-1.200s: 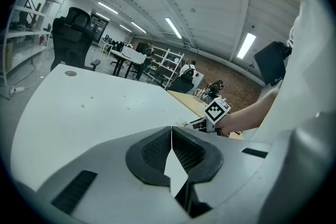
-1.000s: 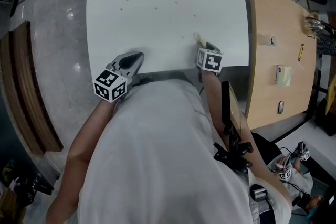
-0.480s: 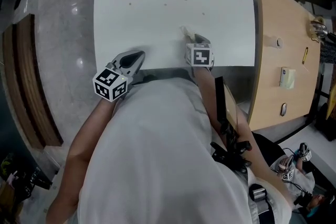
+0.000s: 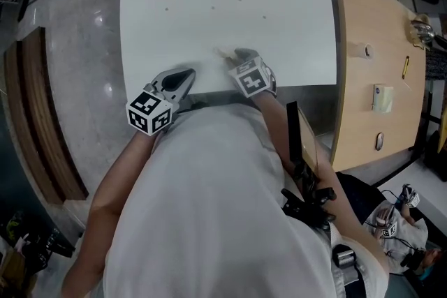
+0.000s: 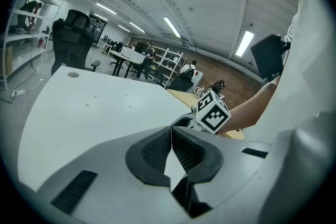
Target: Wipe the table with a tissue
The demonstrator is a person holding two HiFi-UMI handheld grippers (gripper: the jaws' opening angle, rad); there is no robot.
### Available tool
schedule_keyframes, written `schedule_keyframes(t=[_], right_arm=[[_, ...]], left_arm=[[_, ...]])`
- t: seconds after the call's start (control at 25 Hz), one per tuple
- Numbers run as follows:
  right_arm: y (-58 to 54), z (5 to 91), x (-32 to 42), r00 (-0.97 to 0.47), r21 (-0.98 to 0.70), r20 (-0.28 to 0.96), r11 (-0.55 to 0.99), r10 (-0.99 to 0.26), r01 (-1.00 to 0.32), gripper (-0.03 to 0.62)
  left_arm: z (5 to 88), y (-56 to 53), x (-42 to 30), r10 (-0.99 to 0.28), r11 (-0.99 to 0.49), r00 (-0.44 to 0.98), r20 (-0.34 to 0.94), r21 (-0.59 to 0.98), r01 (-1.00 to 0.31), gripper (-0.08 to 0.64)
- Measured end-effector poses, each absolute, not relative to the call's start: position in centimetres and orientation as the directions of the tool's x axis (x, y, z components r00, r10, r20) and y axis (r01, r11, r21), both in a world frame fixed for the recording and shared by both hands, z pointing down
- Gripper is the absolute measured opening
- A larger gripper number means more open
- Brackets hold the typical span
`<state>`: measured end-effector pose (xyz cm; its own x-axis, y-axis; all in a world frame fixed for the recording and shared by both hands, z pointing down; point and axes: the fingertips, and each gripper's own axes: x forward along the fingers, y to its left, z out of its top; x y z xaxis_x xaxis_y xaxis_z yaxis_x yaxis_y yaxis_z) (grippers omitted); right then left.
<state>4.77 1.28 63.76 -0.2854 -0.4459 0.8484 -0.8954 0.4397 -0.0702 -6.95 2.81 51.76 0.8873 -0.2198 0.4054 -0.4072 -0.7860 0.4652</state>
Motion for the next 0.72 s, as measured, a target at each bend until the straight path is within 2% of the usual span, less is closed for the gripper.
schedule_keyframes(t=[0.16, 0.36, 0.56, 0.72], right_arm=[[2.9, 63.8, 6.6, -0.322, -0.114, 0.849, 0.449, -0.42, -0.886, 0.112], [5.3, 64.1, 12.2, -0.264, -0.076, 0.86, 0.404, -0.436, -0.912, 0.112], [7.8, 64.1, 20.4, -0.152, -0.09, 0.862, 0.149, -0.483, -0.985, 0.114], [7.7, 63.6, 24.7, -0.076, -0.108, 0.861, -0.034, -0.502, -0.994, 0.112]], left_arm=[[51.5, 2.4, -6.0, -0.215, -0.79, 0.89, 0.401, 0.464, -0.4, 0.008], [51.6, 2.3, -4.6, -0.2, -0.795, 0.894, 0.4, 0.467, -0.387, 0.008], [51.4, 2.3, -2.9, -0.179, -0.802, 0.903, 0.391, 0.474, -0.364, 0.008], [51.3, 2.4, -2.2, -0.168, -0.807, 0.904, 0.392, 0.472, -0.355, 0.008]])
